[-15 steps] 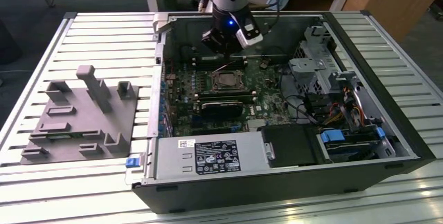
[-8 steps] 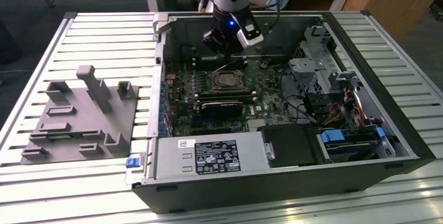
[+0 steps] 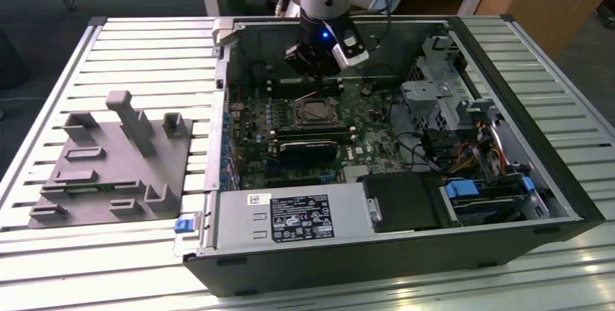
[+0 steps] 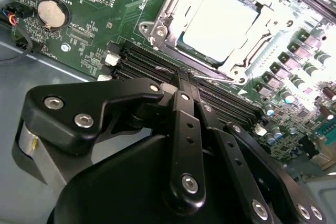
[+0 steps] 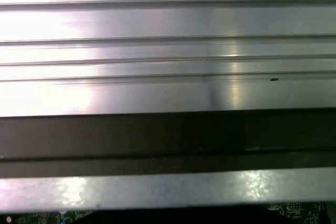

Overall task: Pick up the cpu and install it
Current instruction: 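Install the first cpu locking lever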

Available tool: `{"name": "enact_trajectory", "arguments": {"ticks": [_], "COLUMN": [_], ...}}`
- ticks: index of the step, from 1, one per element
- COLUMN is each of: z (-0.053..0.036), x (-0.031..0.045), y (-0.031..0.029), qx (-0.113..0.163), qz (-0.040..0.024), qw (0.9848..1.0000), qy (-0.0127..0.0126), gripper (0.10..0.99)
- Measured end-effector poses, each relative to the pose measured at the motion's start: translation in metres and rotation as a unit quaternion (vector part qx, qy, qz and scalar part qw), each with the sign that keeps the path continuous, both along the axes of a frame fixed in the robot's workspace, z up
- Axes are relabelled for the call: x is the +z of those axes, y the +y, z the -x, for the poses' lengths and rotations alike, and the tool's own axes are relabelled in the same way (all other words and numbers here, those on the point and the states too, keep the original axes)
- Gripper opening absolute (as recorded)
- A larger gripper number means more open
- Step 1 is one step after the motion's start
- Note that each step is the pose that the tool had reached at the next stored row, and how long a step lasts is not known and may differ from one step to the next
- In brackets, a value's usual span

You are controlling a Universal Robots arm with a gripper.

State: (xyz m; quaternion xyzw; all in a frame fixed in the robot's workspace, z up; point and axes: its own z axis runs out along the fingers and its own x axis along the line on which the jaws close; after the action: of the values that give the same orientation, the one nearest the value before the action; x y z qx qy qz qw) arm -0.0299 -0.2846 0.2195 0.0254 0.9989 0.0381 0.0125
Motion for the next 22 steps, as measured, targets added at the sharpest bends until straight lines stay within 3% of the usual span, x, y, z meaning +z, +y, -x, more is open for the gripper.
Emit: {"name": "enact_trajectory", "arguments": {"ticks": [15,22], "z": [-0.0091,-0.0095], "x": [-0.0187,-0.0186], "y": [0.0000,0.0000], "qx": [0.000,0.000], "qz": [0.0019,0.0021], "qw": [1.0000,1.0000], "qy": [0.0015,0.0015], "gripper": [0.106,0.106]}}
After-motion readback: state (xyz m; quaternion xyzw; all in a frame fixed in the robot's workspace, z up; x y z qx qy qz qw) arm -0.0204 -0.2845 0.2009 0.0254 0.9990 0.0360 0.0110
